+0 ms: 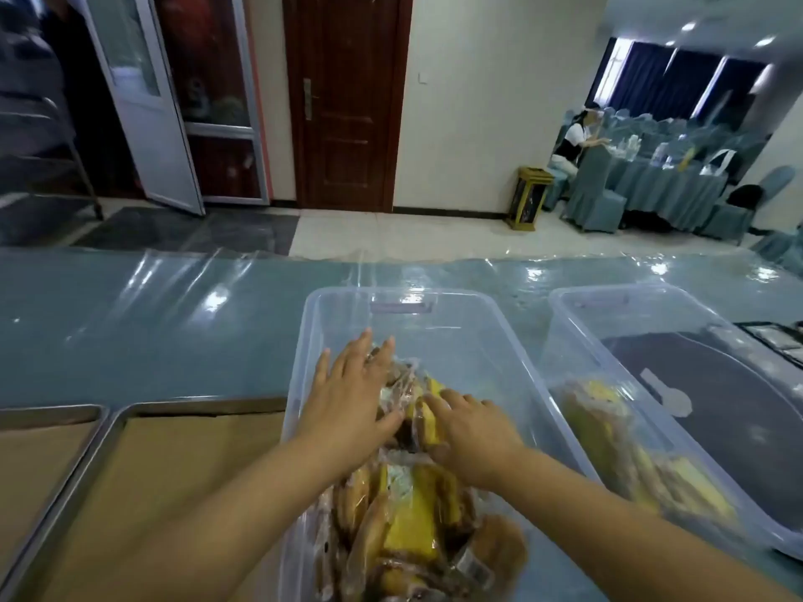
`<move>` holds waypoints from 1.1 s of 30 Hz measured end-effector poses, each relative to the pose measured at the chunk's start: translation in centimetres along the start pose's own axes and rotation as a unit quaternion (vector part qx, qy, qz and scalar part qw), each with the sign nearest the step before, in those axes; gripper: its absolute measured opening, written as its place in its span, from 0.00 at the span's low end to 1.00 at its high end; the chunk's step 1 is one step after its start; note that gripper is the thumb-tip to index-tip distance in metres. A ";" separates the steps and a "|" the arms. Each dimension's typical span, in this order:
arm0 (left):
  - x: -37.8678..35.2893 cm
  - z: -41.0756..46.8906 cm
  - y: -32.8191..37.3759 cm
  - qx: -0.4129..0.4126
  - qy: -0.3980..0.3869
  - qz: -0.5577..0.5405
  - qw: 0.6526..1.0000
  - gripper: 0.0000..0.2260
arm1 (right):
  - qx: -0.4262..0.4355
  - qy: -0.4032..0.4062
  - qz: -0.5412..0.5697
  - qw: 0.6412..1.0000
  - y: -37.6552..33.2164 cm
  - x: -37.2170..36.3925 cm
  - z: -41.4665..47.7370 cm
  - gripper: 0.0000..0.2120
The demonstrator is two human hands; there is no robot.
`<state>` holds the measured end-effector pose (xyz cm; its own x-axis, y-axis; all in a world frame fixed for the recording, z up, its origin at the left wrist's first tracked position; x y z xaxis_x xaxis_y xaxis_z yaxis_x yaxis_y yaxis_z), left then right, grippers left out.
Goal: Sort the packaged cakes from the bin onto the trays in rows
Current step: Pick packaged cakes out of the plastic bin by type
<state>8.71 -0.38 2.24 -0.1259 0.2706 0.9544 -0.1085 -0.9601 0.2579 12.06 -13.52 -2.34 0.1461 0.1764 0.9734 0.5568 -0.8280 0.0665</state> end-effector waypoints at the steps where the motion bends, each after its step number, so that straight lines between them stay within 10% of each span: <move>1: -0.3 0.1 -0.1 0.005 -0.002 0.003 1.000 0.36 | 0.001 -0.026 -0.008 1.000 0.1 -0.8 0.5 0.27; 18: -3.0 0.7 -0.8 -0.009 -0.072 0.008 0.997 0.38 | 0.005 -0.161 0.145 0.976 0.3 -4.2 3.3 0.19; 33: -4.2 0.1 0.5 -0.051 -0.150 -0.048 0.986 0.47 | 0.178 0.101 0.280 0.938 -0.6 4.5 0.8 0.13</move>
<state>9.26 -1.97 -1.63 0.1847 0.3112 0.9322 -0.2070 -0.9149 0.3465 13.06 -11.82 1.86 0.3594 -0.3667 0.8581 0.6821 -0.5243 -0.5097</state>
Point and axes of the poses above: each hand's wrist, its own z-axis towards the middle knuckle, its own x-axis out of the back of the hand, y = z × x, the point moved 9 cm from there along z, towards the middle knuckle, and after that the axes turned 6 degrees about -y, right-handed, at the moved point
